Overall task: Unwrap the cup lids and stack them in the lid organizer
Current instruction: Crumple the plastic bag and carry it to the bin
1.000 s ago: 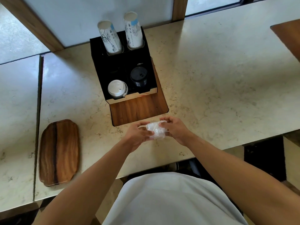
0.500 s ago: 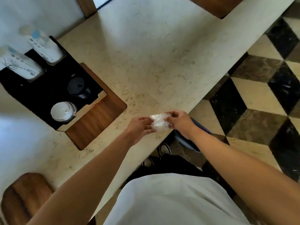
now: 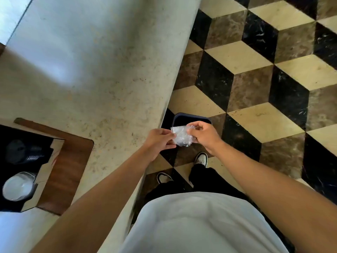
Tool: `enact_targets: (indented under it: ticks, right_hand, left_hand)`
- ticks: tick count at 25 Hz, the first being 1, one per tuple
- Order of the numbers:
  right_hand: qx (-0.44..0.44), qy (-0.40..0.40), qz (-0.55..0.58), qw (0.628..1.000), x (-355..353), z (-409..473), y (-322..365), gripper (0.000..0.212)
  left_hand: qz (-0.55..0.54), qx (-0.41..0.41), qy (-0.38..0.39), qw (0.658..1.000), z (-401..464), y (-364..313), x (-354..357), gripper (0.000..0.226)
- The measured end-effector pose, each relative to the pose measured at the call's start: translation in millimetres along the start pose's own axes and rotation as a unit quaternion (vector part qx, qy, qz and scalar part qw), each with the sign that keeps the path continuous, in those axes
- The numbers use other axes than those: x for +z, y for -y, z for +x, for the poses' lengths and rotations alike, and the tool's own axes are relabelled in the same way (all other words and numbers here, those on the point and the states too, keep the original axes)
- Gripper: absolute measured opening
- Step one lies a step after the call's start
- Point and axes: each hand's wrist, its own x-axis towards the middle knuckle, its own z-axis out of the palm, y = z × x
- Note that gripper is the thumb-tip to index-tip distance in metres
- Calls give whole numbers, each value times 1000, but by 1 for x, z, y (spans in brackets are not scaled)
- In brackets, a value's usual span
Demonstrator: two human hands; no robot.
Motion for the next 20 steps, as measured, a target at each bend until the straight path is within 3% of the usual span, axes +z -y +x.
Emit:
enact_targets:
  ticks: [9,13,20]
  right_hand:
    - [75,40,85,993,-93,33,7,15]
    - [113,35,112,987,-116,52,1,14]
    - [175,-61,105,977,-120,128,-64,11]
  left_hand:
    - [67,-25,-90,993,36,-34,95,16]
    - [70,-37,-82,993,70,-43,116,20]
    - [134,-66,-68,987,178,6,150,18]
